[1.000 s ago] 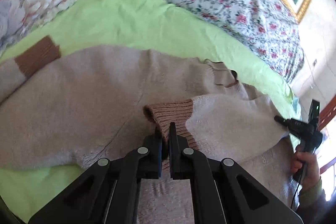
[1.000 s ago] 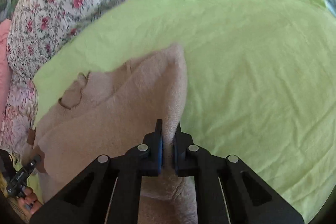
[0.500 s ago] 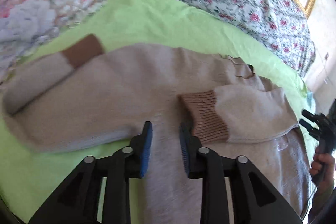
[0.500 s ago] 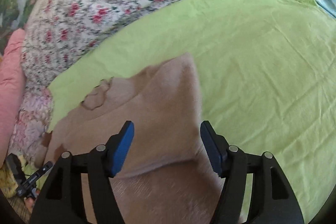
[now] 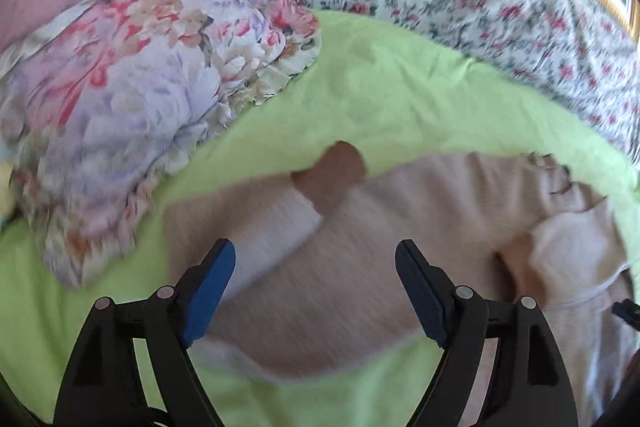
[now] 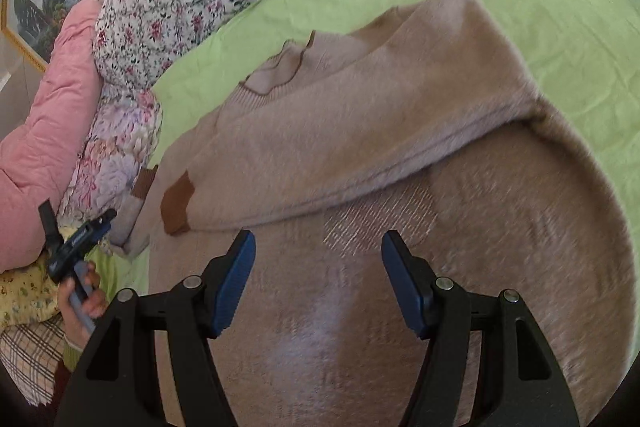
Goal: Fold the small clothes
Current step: 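Grasp the other brown cuff with the left tool and fold it across the body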
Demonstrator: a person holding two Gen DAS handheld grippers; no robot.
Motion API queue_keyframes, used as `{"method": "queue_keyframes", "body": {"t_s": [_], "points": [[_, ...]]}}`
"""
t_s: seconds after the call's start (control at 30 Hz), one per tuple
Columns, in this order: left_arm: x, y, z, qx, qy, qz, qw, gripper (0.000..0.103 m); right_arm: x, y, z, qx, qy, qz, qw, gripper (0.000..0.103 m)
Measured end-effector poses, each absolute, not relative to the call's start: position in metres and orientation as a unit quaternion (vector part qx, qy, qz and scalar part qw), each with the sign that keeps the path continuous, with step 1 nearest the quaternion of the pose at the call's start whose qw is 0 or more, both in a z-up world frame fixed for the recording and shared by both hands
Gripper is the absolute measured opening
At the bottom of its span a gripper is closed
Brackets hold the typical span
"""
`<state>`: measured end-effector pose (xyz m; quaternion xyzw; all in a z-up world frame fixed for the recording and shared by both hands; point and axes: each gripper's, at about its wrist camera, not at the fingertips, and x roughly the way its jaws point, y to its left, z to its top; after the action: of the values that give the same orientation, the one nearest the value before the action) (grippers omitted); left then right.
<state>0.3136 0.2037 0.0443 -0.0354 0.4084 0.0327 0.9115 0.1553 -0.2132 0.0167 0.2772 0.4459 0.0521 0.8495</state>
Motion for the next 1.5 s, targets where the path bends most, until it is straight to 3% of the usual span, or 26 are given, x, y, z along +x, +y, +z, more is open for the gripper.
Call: {"method": "queue_keyframes", "body": {"t_s": [0.13,0.2,0.27,0.3,0.5,0.8,1.03,1.3,1.43,1.5], "points": [[0.349,0.207,0.025,0.009,0.446,0.038,0.894,0.083,0.154,-0.207,0.015,0.279,0.451,0.055,0.846,0.066],[0.358,0.206,0.014,0.022,0.462,0.037,0.886,0.075,0.155,-0.206,0.015,0.279,0.452,0.056,0.845,0.066],[0.364,0.202,0.004,0.032,0.481,0.031,0.876,0.000,0.155,-0.204,0.014,0.281,0.453,0.058,0.844,0.066],[0.365,0.201,0.001,0.022,0.489,0.023,0.872,0.005,0.155,-0.204,0.014,0.281,0.453,0.058,0.844,0.066],[0.329,0.174,0.038,-0.033,0.419,-0.018,0.907,0.003,0.150,-0.210,0.012,0.289,0.446,0.054,0.845,0.066],[0.298,0.035,0.093,-0.080,0.332,-0.155,0.927,0.003,0.132,-0.229,0.021,0.313,0.424,0.039,0.849,0.066],[0.311,-0.080,0.071,-0.081,0.349,-0.219,0.908,0.003,0.118,-0.258,0.030,0.326,0.403,0.015,0.855,0.066],[0.327,-0.148,0.027,-0.043,0.377,-0.237,0.894,0.004,0.112,-0.285,0.032,0.341,0.391,-0.011,0.855,0.066],[0.324,-0.153,0.005,-0.025,0.412,-0.246,0.877,0.016,0.119,-0.286,0.032,0.348,0.388,-0.012,0.854,0.066],[0.317,-0.144,0.002,-0.027,0.421,-0.249,0.872,0.033,0.125,-0.283,0.032,0.354,0.387,-0.004,0.852,0.066]]}}
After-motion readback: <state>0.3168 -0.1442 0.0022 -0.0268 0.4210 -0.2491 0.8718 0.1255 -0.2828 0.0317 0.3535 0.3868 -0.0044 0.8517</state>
